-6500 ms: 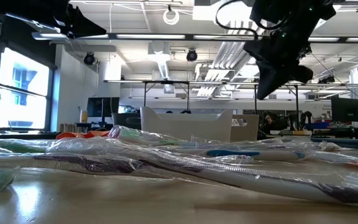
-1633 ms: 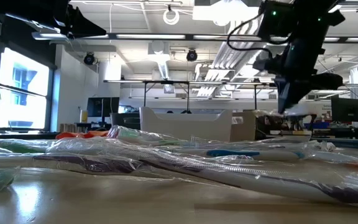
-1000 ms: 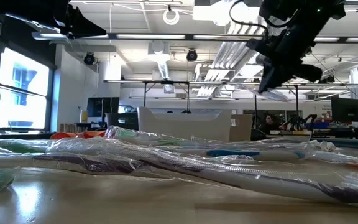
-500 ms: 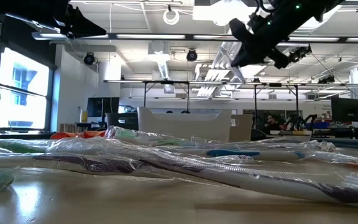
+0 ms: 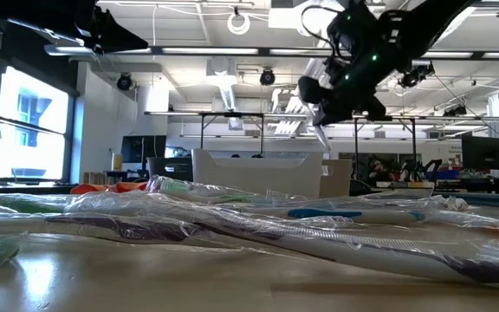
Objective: Pick & Place Toothbrushes
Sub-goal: Put the orange toothbrush into the gray bin, then adjust the gray bin on the table
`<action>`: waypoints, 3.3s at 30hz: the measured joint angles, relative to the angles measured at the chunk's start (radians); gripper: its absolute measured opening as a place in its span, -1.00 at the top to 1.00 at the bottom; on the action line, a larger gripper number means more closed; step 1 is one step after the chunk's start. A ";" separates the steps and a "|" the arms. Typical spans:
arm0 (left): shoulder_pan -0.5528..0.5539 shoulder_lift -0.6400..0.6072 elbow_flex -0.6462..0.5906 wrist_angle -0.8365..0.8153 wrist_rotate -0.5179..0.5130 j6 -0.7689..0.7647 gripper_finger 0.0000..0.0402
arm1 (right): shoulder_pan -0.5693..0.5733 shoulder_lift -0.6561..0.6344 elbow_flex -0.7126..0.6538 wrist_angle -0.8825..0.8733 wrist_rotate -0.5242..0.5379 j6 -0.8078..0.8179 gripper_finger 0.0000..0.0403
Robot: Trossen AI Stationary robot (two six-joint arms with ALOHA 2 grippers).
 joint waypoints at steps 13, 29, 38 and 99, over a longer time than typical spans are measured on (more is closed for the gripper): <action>0.000 0.000 0.000 0.000 0.000 0.000 0.96 | -0.080 0.106 0.000 0.025 -0.039 0.049 0.96; 0.000 0.000 0.000 0.000 0.000 0.000 0.96 | -0.086 0.177 0.000 0.009 -0.126 0.107 0.96; 0.000 0.000 0.000 0.000 0.000 0.000 0.96 | -0.086 0.177 0.000 -0.019 -0.151 0.103 0.62; 0.000 0.000 0.000 0.000 0.000 0.004 0.96 | 0.093 -0.002 -0.001 -0.467 -0.277 0.291 0.99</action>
